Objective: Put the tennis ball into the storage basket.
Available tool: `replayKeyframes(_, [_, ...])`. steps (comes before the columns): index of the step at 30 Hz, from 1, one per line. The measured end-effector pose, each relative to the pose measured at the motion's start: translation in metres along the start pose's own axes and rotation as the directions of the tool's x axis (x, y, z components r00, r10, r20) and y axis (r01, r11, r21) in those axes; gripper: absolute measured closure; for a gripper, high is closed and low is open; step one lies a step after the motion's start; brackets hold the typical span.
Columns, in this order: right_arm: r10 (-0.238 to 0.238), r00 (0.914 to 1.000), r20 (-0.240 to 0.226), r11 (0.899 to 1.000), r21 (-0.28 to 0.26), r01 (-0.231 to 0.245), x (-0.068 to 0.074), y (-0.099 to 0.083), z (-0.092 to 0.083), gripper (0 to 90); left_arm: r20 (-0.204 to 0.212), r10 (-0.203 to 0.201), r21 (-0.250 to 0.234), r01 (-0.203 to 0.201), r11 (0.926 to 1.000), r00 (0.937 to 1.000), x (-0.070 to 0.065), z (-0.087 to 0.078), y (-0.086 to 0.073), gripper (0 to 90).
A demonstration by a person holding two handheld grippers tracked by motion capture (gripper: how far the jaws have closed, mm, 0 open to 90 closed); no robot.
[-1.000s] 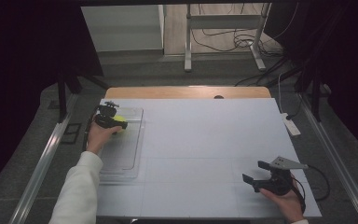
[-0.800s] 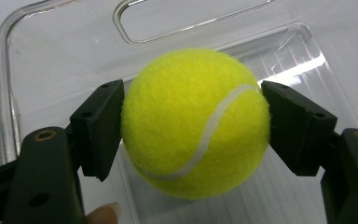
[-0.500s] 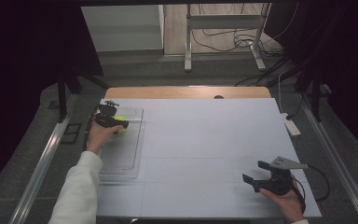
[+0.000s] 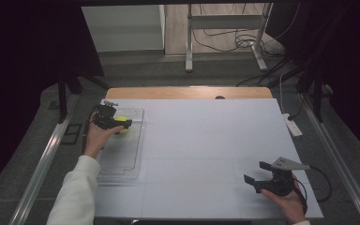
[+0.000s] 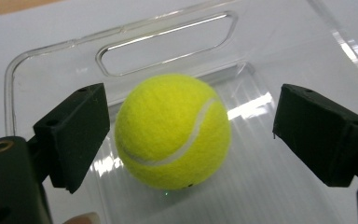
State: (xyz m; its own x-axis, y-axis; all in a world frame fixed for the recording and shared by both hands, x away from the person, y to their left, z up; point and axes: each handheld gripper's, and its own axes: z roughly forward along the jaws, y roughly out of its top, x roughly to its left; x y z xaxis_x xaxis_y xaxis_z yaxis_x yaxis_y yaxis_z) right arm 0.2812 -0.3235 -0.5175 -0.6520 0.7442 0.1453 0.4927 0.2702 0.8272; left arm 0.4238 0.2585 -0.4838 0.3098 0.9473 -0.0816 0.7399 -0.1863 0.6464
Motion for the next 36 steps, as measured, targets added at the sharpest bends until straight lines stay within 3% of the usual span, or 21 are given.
replayKeyframes(5, [0.002,1.0,-0.001,1.0,-0.001,-0.002,-0.001,0.0,0.0,8.5,0.044,0.01,-0.045,-0.008,0.999,0.999,-0.004,-0.009,-0.005,11.3])
replayKeyframes(18, [0.009,0.9999,-0.011,1.0,-0.005,-0.009,-0.002,0.0,0.0,8.5,0.082,0.05,-0.105,-0.041,0.9936,0.9954,-0.014,-0.028,-0.014,12.4])
replayKeyframes(30, [0.01,0.9999,-0.011,1.0,-0.004,-0.01,-0.002,-0.002,-0.002,8.6,0.162,0.089,-0.157,-0.064,0.9856,0.9828,-0.028,-0.049,-0.024,12.6])
replayKeyframes(36, [0.014,0.9998,-0.013,1.0,-0.005,-0.014,-0.003,-0.003,-0.004,8.6,0.169,0.132,-0.154,-0.106,0.9823,0.9768,-0.039,-0.056,-0.028,12.6])
